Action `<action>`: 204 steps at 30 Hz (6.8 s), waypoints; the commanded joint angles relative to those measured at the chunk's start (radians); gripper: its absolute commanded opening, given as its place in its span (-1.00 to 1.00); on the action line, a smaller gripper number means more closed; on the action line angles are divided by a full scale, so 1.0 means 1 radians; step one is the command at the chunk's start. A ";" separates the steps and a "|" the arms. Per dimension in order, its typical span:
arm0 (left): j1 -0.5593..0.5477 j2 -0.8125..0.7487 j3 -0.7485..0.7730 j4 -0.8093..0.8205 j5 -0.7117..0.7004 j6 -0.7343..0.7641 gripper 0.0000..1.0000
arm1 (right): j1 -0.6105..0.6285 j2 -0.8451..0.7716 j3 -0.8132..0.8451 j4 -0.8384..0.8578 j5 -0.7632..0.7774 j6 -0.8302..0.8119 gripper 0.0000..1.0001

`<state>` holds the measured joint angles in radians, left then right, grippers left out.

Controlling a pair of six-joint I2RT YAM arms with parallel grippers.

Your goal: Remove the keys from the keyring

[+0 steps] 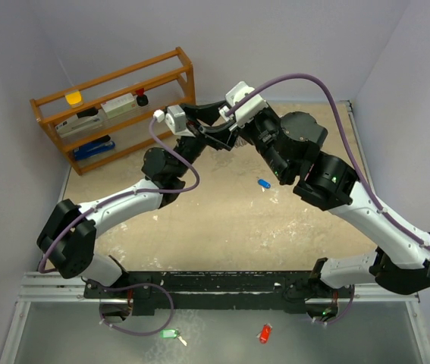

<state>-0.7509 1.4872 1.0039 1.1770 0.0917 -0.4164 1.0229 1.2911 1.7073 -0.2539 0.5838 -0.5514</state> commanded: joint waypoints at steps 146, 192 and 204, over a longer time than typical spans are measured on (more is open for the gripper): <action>0.088 -0.633 -0.024 -1.219 0.144 0.353 -1.00 | 0.006 -0.213 -0.294 0.408 -0.160 0.122 0.78; 0.058 -0.542 0.015 -0.959 0.635 0.187 -1.00 | 0.006 -0.160 -0.344 0.196 -0.282 0.156 0.71; 0.053 -0.542 0.010 -0.870 0.711 0.114 -1.00 | 0.006 -0.197 -0.372 0.201 -0.291 0.144 0.55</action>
<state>-0.6899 0.9627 0.9718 0.2111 0.7563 -0.2665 1.0286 1.0969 1.3281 -0.0776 0.2741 -0.3885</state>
